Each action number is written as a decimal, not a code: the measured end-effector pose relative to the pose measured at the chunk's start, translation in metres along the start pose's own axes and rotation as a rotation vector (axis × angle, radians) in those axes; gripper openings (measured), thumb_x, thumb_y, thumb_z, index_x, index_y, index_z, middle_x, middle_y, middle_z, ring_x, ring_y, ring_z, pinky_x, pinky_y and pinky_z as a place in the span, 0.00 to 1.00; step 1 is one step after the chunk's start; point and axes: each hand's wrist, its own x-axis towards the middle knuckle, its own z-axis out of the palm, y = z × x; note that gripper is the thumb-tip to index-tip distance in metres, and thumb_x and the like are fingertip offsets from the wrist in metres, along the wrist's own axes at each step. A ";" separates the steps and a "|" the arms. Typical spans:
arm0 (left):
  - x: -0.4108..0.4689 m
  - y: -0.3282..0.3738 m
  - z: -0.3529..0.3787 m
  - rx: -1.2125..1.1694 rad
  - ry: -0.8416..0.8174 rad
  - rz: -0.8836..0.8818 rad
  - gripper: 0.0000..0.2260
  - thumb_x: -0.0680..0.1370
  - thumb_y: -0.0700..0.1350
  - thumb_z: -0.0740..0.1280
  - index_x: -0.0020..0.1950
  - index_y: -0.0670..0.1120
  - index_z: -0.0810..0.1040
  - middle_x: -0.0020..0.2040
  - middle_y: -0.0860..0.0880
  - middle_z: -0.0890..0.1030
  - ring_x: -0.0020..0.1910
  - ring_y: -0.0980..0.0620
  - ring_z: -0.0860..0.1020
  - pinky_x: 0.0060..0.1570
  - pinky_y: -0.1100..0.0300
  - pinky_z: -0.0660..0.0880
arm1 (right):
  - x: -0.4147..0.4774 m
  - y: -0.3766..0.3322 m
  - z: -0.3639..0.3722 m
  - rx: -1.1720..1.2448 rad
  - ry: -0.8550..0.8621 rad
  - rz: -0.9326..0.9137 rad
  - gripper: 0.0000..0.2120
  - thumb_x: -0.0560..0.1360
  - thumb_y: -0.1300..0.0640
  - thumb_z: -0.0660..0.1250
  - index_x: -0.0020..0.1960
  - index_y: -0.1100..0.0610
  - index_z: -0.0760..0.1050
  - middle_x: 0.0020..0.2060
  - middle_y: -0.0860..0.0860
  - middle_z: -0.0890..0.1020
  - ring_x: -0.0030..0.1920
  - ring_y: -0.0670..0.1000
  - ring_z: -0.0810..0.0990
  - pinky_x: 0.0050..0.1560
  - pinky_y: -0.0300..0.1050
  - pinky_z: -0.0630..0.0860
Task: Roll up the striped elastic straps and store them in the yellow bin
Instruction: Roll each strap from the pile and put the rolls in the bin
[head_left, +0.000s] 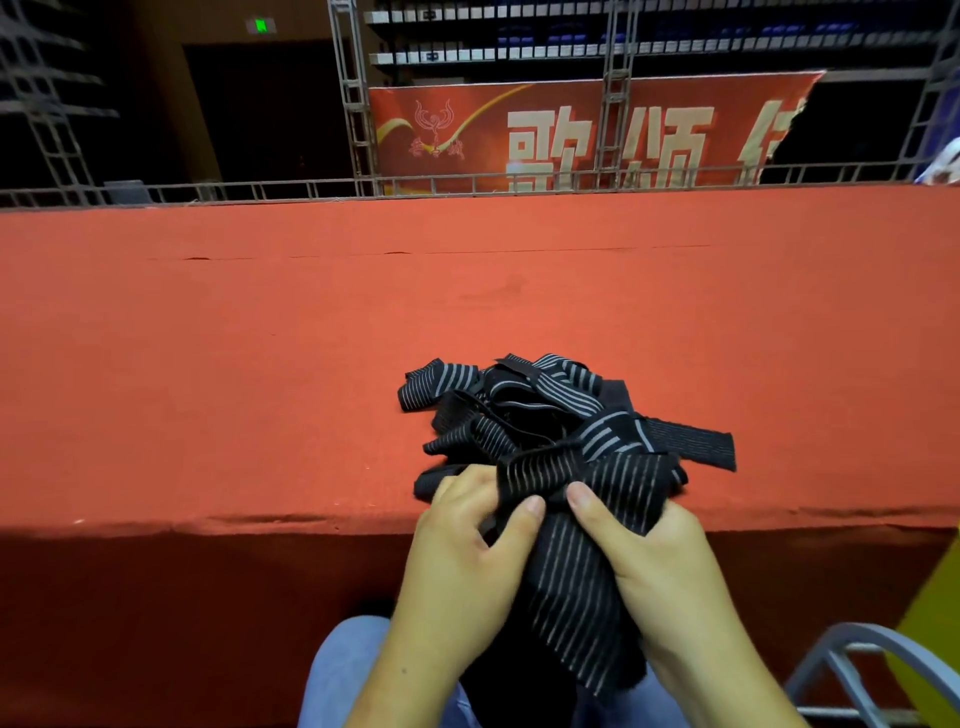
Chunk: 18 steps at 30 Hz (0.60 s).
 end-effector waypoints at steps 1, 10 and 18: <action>0.001 0.001 -0.002 -0.065 -0.007 -0.045 0.07 0.82 0.46 0.69 0.53 0.56 0.86 0.52 0.61 0.84 0.56 0.59 0.80 0.56 0.64 0.74 | 0.003 -0.009 0.002 -0.012 -0.022 0.061 0.06 0.76 0.57 0.77 0.49 0.59 0.86 0.44 0.54 0.90 0.47 0.55 0.90 0.52 0.54 0.82; 0.004 0.005 -0.001 -0.645 0.095 -0.399 0.12 0.84 0.39 0.63 0.54 0.50 0.85 0.52 0.46 0.88 0.55 0.46 0.85 0.58 0.48 0.79 | 0.008 0.001 0.005 0.186 -0.070 0.178 0.10 0.78 0.55 0.71 0.57 0.56 0.85 0.54 0.57 0.89 0.55 0.56 0.89 0.56 0.54 0.84; 0.009 0.004 -0.007 -1.174 0.144 -0.549 0.21 0.78 0.44 0.59 0.62 0.34 0.82 0.59 0.34 0.84 0.62 0.38 0.83 0.66 0.45 0.74 | 0.009 -0.006 0.006 0.320 -0.033 0.237 0.11 0.82 0.61 0.65 0.60 0.59 0.83 0.53 0.56 0.89 0.51 0.53 0.89 0.43 0.42 0.85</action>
